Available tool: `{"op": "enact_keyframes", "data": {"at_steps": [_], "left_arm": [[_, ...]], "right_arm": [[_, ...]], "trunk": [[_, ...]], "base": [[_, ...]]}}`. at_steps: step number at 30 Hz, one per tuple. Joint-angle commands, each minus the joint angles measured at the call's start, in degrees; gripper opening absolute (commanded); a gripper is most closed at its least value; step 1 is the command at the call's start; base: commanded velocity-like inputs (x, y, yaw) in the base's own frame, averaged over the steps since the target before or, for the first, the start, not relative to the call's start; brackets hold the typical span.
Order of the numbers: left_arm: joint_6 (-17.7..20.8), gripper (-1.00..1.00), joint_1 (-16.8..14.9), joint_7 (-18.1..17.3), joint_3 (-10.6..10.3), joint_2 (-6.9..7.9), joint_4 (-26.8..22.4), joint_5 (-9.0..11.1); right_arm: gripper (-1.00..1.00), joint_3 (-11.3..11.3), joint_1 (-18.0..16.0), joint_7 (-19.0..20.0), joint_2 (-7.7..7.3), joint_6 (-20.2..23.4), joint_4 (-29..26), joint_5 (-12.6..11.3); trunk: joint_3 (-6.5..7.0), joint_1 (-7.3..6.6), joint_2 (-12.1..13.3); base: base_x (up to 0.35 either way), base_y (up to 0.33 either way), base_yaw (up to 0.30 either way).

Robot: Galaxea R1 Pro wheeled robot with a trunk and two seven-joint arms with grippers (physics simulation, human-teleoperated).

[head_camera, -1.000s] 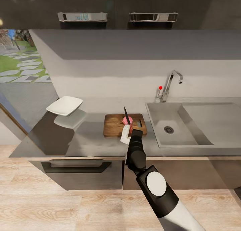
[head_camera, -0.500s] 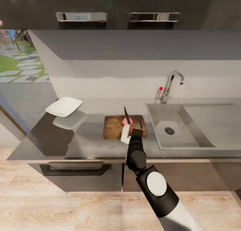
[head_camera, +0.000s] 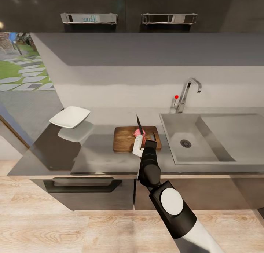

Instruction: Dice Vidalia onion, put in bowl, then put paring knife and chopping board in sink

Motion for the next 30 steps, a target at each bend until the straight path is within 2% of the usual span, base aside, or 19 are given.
{"op": "enact_keyframes", "data": {"at_steps": [1,14,23,30], "left_arm": [[-0.17,1.00,-0.02,0.23,-0.50,0.01,0.01,0.40],[-0.09,1.00,-0.02,0.23,-0.50,0.01,0.01,0.40],[-0.12,1.00,-0.02,0.23,-0.50,0.01,0.01,0.40],[-0.15,1.00,-0.02,0.23,-0.50,0.01,0.01,0.40]], "right_arm": [[-1.00,0.08,-0.06,0.64,0.00,0.14,-0.01,0.59],[-1.00,0.05,-0.06,0.99,0.00,0.03,0.52,0.33],[-1.00,0.05,-0.06,1.08,0.00,-0.11,0.55,0.14],[-1.00,0.05,-0.06,1.17,0.00,-0.20,1.37,0.02]], "trunk": [[-0.05,0.01,-0.04],[-0.05,0.01,-0.04],[-0.05,0.01,-0.04],[-0.05,0.01,-0.04]], "base": [[0.000,0.000,0.000],[0.002,0.000,0.000],[0.196,0.000,0.000],[0.046,0.000,0.000]]}}
